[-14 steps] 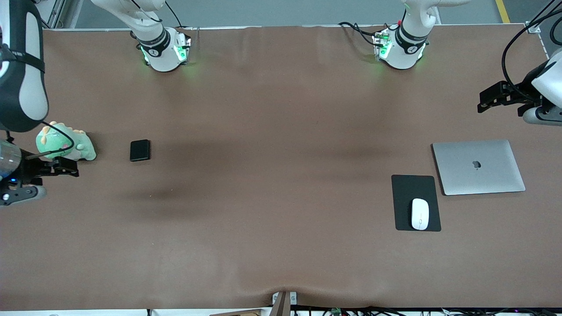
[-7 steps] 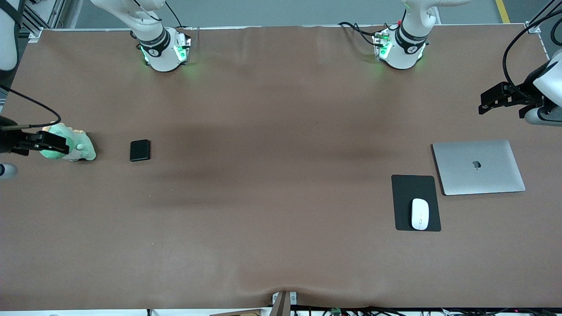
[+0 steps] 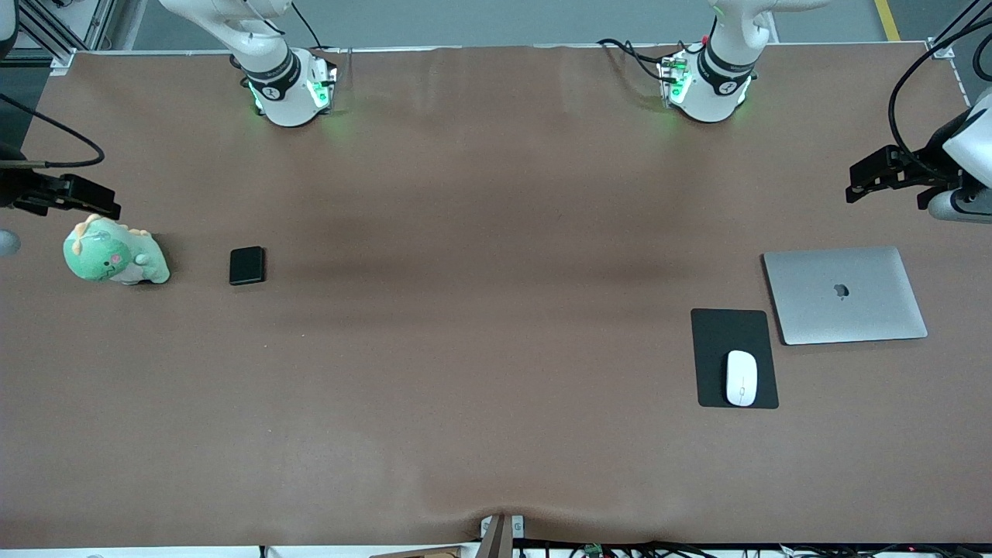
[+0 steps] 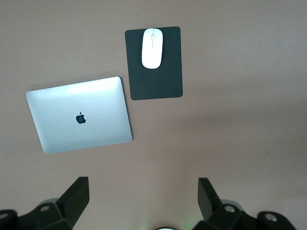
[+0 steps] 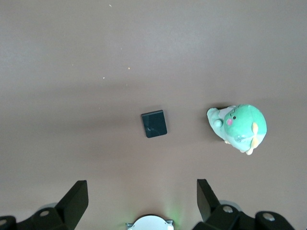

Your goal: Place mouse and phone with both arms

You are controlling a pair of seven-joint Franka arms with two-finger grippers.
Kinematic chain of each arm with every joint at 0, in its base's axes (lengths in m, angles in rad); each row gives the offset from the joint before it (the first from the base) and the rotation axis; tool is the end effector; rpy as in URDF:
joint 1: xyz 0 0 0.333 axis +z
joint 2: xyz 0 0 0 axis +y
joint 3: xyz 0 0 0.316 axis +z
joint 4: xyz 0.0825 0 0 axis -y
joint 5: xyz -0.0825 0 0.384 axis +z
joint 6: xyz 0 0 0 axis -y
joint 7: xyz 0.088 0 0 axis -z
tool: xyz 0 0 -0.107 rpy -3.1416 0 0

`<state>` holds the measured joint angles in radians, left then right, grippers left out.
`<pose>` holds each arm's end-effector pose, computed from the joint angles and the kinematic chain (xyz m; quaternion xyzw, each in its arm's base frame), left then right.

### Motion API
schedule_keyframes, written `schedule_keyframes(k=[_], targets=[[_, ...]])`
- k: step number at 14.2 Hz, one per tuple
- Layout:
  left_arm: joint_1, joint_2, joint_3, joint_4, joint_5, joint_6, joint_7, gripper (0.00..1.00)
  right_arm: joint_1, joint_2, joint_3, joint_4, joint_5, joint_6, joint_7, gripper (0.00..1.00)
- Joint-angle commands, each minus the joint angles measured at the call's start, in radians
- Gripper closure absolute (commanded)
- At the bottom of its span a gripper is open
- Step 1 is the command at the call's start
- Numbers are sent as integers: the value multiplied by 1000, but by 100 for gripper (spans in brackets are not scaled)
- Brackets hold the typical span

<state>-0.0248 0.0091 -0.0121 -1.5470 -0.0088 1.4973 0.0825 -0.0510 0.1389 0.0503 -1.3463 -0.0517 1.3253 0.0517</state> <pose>0.5493 -0.0212 0.6244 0.9978 -0.0598 -0.0293 0.0051 0.5708 -0.0092 0.6301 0.9961 -0.0303 -0.0792 0.0240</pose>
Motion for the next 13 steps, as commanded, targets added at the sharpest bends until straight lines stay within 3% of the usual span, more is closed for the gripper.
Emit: schedule_keyframes(k=[1, 3, 8, 10, 13], targets=[[2, -1, 3, 1, 21, 18, 25, 0, -6, -113, -7, -175, 47, 72, 74, 0], [2, -1, 3, -1, 26, 20, 25, 0, -3, -134, -3, -198, 62, 71, 234, 0], [0, -3, 1, -1, 26, 20, 23, 0, 10, -134, -24, -203, 66, 48, 252, 0], [0, -3, 0, 1, 26, 18, 22, 0, 19, -137, -26, -201, 66, 40, 191, 0], [-3, -3, 0, 2, 26, 18, 22, 0, 31, -143, -81, -203, 72, 41, 37, 0]])
